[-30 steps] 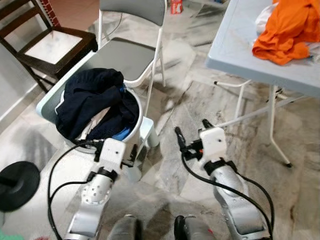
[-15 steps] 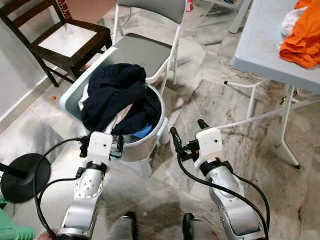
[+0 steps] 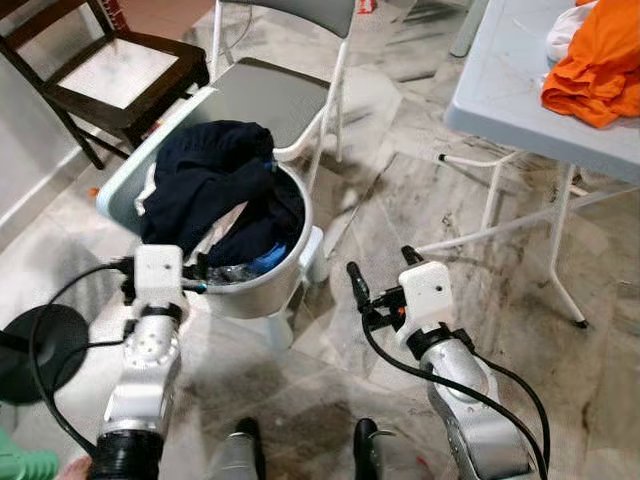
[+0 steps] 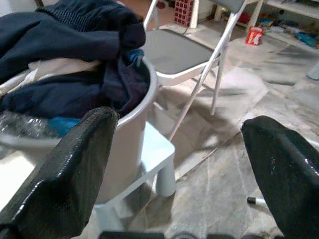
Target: Hang hanger
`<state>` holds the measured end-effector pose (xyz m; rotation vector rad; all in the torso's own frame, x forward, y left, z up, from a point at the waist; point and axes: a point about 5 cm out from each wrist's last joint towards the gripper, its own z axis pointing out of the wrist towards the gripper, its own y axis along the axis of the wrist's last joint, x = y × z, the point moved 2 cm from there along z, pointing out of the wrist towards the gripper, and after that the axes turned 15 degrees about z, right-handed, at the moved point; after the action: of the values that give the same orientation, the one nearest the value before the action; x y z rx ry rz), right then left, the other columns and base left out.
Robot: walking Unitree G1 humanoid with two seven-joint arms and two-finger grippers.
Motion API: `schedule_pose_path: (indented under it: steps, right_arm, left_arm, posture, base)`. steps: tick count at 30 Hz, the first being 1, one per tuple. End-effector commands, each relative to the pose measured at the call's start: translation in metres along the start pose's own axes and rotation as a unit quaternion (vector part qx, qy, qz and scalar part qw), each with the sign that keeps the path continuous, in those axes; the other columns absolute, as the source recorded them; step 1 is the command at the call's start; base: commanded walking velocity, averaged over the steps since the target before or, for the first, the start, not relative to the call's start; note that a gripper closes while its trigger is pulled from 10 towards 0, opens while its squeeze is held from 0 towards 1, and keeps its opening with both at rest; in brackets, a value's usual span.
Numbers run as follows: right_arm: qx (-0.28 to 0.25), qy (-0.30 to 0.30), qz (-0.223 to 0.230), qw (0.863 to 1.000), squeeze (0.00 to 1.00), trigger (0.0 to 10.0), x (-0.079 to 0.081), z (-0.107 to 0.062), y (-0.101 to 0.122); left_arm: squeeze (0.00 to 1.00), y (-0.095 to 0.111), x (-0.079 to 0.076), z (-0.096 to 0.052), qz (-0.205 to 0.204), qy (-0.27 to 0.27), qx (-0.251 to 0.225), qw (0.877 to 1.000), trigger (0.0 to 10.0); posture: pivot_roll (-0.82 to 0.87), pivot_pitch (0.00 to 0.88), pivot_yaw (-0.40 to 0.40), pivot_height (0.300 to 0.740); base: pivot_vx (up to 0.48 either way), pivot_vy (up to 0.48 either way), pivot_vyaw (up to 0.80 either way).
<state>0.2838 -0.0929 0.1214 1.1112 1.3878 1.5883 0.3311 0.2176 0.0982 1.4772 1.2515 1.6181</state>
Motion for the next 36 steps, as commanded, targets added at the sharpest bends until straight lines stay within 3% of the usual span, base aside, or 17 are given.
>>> schedule_pose_path:
  steps: [1, 5, 13, 15, 22, 31, 36]
  right_arm:
    - [0.004, 0.014, 0.007, 1.000, 0.00, 10.0, 0.005, -0.004, 0.000]
    - [0.004, 0.009, 0.006, 1.000, 0.00, 10.0, 0.003, -0.004, 0.001]
    - [-0.006, 0.025, 0.008, 1.000, 0.00, 10.0, 0.008, 0.000, 0.004]
    - [-0.007, 0.024, 0.009, 1.000, 0.00, 10.0, 0.008, 0.002, 0.004]
    - [-0.012, 0.021, 0.006, 1.000, 0.00, 10.0, 0.005, 0.004, 0.005]
    - [-0.014, 0.007, 0.005, 1.000, 0.00, 10.0, -0.003, 0.000, 0.003]
    - [-0.010, -0.035, -0.005, 0.999, 0.00, 10.0, -0.024, -0.013, -0.001]
  left_arm:
    - [0.00, -0.011, 0.006, 0.003, -0.026, 0.015, 0.036, 0.999, 10.0]
    - [0.00, 0.004, -0.001, 0.004, -0.020, -0.014, -0.003, 1.000, 10.0]
    - [0.00, 0.017, -0.017, -0.013, -0.059, -0.054, -0.047, 0.996, 10.0]
    - [0.00, 0.021, -0.018, -0.022, -0.060, -0.057, -0.060, 0.995, 10.0]
    - [0.00, 0.019, -0.013, -0.036, -0.057, -0.060, -0.066, 0.994, 10.0]
    - [0.00, 0.000, 0.000, -0.060, -0.039, -0.074, -0.044, 0.996, 10.0]
    - [0.00, -0.004, -0.003, -0.078, -0.029, -0.098, -0.044, 0.994, 10.0]
  posture:
    - [-0.01, 0.328, -0.045, 0.740]
    - [0.00, 0.325, -0.041, 0.740]
    - [0.02, 0.313, -0.028, 0.740]
    - [0.03, 0.298, -0.017, 0.740]
    - [0.04, 0.283, -0.011, 0.740]
    - [0.05, 0.269, -0.009, 0.740]
    - [0.05, 0.272, -0.013, 0.740]
  base:
    - [0.000, 0.000, 0.00]
    - [0.000, 0.000, 0.00]
    - [0.000, 0.000, 0.00]
    - [0.000, 0.000, 0.00]
    - [0.236, 0.000, 0.00]
    - [0.382, 0.000, 0.00]
    - [0.375, 0.000, 0.00]
